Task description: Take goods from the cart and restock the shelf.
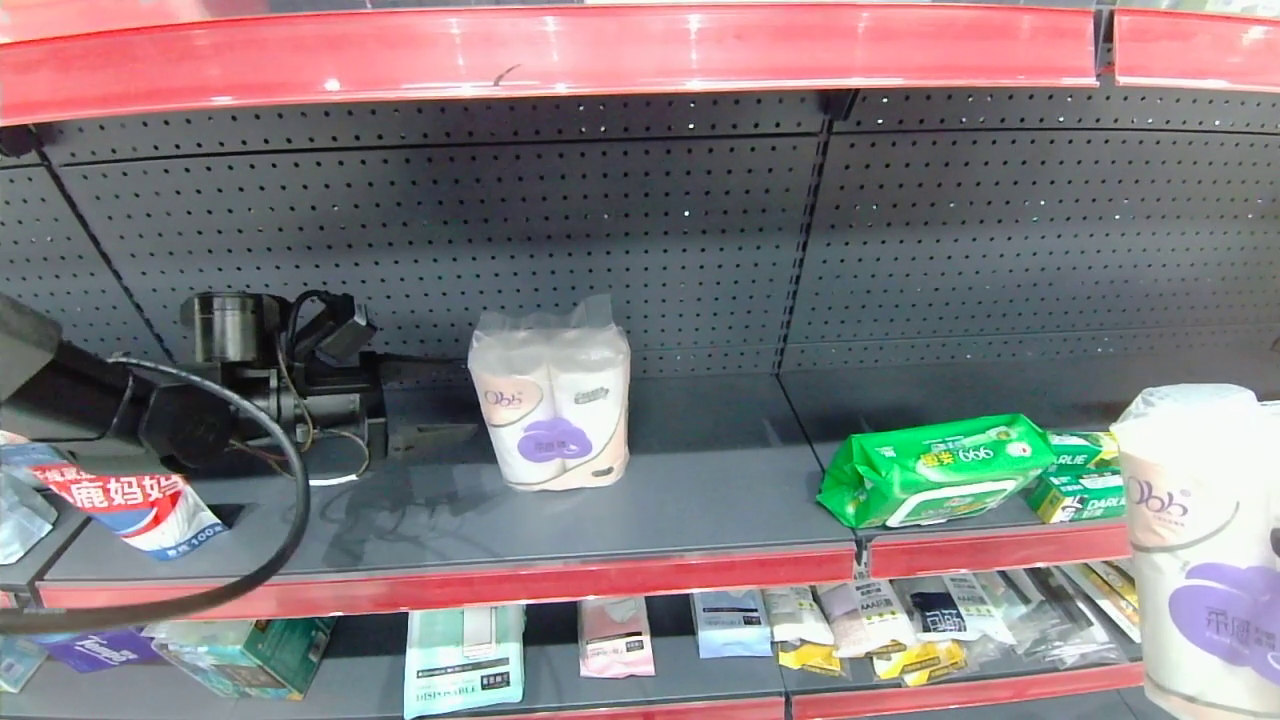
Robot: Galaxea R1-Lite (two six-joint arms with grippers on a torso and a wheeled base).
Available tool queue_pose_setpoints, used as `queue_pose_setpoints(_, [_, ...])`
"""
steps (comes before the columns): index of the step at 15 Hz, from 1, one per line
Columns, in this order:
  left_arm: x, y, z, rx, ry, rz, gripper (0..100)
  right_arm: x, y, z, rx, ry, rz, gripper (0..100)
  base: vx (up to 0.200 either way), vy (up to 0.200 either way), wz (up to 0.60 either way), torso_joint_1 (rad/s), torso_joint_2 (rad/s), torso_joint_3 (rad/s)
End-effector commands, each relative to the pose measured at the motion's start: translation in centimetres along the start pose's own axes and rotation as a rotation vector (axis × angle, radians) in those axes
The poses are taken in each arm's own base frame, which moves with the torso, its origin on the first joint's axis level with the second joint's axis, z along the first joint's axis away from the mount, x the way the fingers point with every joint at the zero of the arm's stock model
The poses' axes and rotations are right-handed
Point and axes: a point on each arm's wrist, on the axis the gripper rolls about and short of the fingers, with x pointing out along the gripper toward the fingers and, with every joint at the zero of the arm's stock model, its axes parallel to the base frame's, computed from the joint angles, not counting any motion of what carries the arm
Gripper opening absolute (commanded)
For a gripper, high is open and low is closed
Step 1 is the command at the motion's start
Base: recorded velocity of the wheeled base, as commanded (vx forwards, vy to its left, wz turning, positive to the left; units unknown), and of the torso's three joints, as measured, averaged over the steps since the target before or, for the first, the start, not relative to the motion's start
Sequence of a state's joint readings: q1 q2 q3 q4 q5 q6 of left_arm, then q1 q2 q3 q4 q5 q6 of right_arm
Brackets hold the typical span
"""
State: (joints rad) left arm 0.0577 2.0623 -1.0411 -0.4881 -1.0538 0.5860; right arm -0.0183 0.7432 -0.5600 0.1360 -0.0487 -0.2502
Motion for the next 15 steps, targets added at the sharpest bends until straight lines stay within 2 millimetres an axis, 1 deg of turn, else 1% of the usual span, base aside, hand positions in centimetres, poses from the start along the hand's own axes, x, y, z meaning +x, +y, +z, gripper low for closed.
queue_pose_setpoints(1, [0.5, 0.2, -0.9, -0.023, 0.008, -0.009, 100, 0.1, 0.0, 0.0, -0.001, 0.003, 0.000, 0, 0.000, 0.000, 0.00, 0.000, 0.00, 0.000])
queue_pose_setpoints(4, [1.0, 0.6, -1.0, -0.014, 0.001, -0.013, 100, 0.2, 0.1, -0.2, -0.014, 0.012, 0.004, 0, 0.000, 0.000, 0.00, 0.000, 0.00, 0.000])
queue_pose_setpoints(7, [2.6, 1.2, -1.1, 0.006, -0.011, -0.032, 100, 0.1, 0.1, -0.2, -0.014, 0.010, 0.004, 0, 0.000, 0.000, 0.00, 0.000, 0.00, 0.000])
queue_pose_setpoints(11, [3.8, 2.0, -0.4, 0.014, -0.030, -0.043, 100, 0.1, 0.0, -0.1, -0.015, 0.007, 0.003, 0, 0.000, 0.000, 0.00, 0.000, 0.00, 0.000])
queue_pose_setpoints(12, [4.3, 1.9, -0.7, 0.011, -0.028, -0.053, 100, 0.1, 0.0, -0.1, -0.015, 0.007, 0.003, 0, 0.000, 0.000, 0.00, 0.000, 0.00, 0.000])
queue_pose_setpoints(15, [4.8, 2.2, -1.0, 0.011, -0.028, -0.059, 100, 0.2, 0.0, -0.1, -0.019, 0.009, 0.003, 0, 0.000, 0.000, 0.00, 0.000, 0.00, 0.000])
